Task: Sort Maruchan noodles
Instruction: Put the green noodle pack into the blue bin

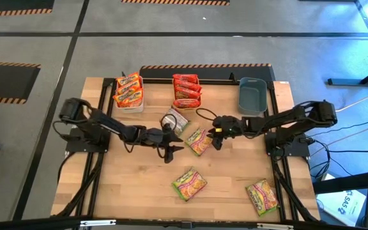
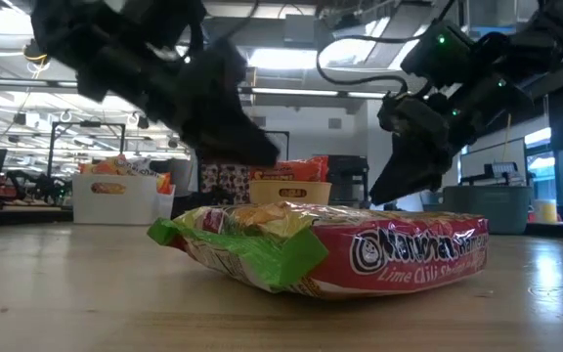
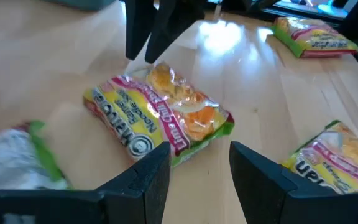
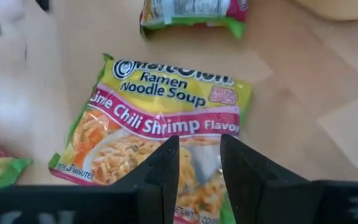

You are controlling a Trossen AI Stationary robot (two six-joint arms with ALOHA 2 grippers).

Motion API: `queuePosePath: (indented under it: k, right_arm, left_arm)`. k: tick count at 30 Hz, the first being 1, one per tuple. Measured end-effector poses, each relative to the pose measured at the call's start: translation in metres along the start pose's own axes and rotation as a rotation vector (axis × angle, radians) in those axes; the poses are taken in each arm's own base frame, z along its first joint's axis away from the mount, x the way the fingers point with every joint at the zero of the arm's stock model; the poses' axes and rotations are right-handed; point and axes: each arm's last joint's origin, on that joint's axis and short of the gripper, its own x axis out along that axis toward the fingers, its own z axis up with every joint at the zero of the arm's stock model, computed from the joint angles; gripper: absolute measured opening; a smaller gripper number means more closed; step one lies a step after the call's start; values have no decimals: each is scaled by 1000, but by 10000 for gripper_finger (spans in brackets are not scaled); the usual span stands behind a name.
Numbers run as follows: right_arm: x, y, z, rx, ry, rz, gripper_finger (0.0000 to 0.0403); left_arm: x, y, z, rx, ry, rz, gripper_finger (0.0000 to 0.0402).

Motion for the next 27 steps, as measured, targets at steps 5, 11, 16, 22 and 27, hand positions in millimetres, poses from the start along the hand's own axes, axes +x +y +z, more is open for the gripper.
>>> queuePosePath:
  k: [5, 11, 16, 22, 27]
  right_arm:
    - [7, -1, -6, -1, 39, 15, 104]
    - [7, 6, -11, 17, 88, 102, 104]
    - [6, 21, -19, 6, 112, 144, 104]
    - [3, 43, -30, 8, 126, 181, 104]
    - [8, 64, -36, 4, 92, 276, 104]
  left_arm:
    - [16, 2, -16, -58, -6, 29, 158]
    - [27, 5, -33, -52, 56, 49, 158]
    - [31, 10, -41, -50, 81, 96, 158]
    - [31, 18, -39, -71, 52, 179, 158]
    - [31, 28, -37, -129, 18, 300, 158]
